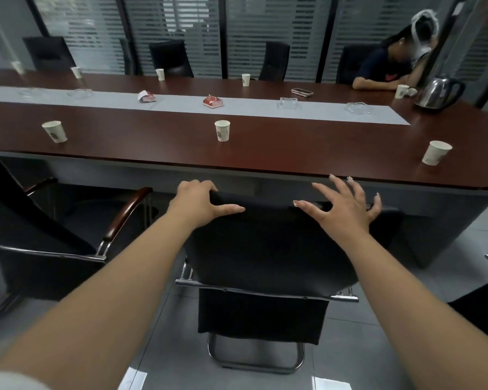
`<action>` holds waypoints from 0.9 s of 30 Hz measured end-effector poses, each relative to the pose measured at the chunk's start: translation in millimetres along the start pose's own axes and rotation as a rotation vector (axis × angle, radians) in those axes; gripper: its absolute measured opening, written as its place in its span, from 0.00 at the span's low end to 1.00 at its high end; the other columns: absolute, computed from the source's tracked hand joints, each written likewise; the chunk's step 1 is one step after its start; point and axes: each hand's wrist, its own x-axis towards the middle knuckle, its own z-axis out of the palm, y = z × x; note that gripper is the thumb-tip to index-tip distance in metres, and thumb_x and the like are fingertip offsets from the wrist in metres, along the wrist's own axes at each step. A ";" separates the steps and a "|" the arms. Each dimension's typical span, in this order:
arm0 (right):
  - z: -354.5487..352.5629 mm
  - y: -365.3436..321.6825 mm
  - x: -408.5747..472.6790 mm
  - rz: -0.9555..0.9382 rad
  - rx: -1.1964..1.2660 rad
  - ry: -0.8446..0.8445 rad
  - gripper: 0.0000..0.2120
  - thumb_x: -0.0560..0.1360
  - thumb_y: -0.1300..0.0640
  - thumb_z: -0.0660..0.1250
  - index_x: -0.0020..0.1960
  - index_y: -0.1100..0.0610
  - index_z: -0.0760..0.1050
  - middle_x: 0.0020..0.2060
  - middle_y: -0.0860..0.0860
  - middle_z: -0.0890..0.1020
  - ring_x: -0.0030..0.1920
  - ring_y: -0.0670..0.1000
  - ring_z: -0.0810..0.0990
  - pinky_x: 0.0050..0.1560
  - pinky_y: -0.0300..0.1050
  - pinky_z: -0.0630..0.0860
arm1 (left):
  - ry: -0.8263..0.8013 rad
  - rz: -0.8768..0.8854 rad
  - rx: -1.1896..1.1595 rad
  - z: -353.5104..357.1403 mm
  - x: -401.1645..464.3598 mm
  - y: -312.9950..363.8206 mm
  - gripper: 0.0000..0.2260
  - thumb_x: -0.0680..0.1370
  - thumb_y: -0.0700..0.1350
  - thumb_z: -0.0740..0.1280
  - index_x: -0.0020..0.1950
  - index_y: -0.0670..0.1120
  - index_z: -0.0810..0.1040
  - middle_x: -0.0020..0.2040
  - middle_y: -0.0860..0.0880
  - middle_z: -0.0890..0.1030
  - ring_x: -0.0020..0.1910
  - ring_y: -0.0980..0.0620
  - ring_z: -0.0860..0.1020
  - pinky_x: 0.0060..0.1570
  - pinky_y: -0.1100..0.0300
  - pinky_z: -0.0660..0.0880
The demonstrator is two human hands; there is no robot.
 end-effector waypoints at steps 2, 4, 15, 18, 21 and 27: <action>-5.0 3.9 -1.6 0.010 -0.004 -0.031 0.32 0.67 0.26 0.53 0.67 0.39 0.68 0.73 0.42 0.62 0.75 0.48 0.50 0.70 0.61 0.38 | 0.004 0.005 0.006 3.9 -2.5 3.7 0.34 0.62 0.72 0.62 0.56 0.48 0.73 0.51 0.48 0.73 0.60 0.46 0.67 0.56 0.50 0.71; -11.0 5.9 -4.3 -0.020 -0.056 -0.091 0.31 0.67 0.27 0.52 0.63 0.41 0.72 0.68 0.43 0.70 0.72 0.50 0.58 0.71 0.62 0.40 | 0.003 0.014 0.017 6.0 -4.2 4.2 0.37 0.59 0.74 0.59 0.56 0.48 0.73 0.50 0.49 0.72 0.59 0.46 0.67 0.56 0.50 0.71; -8.6 -7.4 -8.7 -0.004 -0.110 -0.053 0.35 0.65 0.27 0.59 0.62 0.49 0.73 0.57 0.48 0.76 0.63 0.52 0.69 0.68 0.52 0.53 | 0.016 0.064 -0.061 0.0 5.1 -1.8 0.27 0.62 0.69 0.67 0.48 0.49 0.73 0.47 0.50 0.71 0.59 0.46 0.68 0.57 0.48 0.71; -7.8 -10.8 -4.3 0.011 -0.095 -0.028 0.34 0.64 0.27 0.59 0.58 0.49 0.75 0.50 0.47 0.76 0.61 0.52 0.69 0.67 0.51 0.54 | -0.020 0.069 -0.081 -4.8 14.5 -2.6 0.26 0.63 0.68 0.68 0.48 0.49 0.73 0.47 0.51 0.70 0.59 0.47 0.68 0.59 0.47 0.71; -3.1 -15.6 -1.7 0.013 -0.105 -0.011 0.33 0.63 0.25 0.58 0.55 0.48 0.76 0.45 0.45 0.72 0.59 0.52 0.70 0.66 0.52 0.55 | -0.022 0.078 -0.086 -8.5 20.8 -8.2 0.24 0.63 0.66 0.69 0.47 0.49 0.73 0.44 0.52 0.70 0.55 0.48 0.69 0.56 0.50 0.71; 5.2 -27.5 -3.7 -0.014 -0.096 0.008 0.33 0.62 0.24 0.57 0.52 0.48 0.76 0.43 0.44 0.70 0.58 0.52 0.71 0.66 0.53 0.55 | 0.032 0.045 -0.114 -13.1 17.8 -17.7 0.24 0.64 0.63 0.70 0.49 0.46 0.75 0.44 0.51 0.71 0.50 0.52 0.67 0.48 0.57 0.68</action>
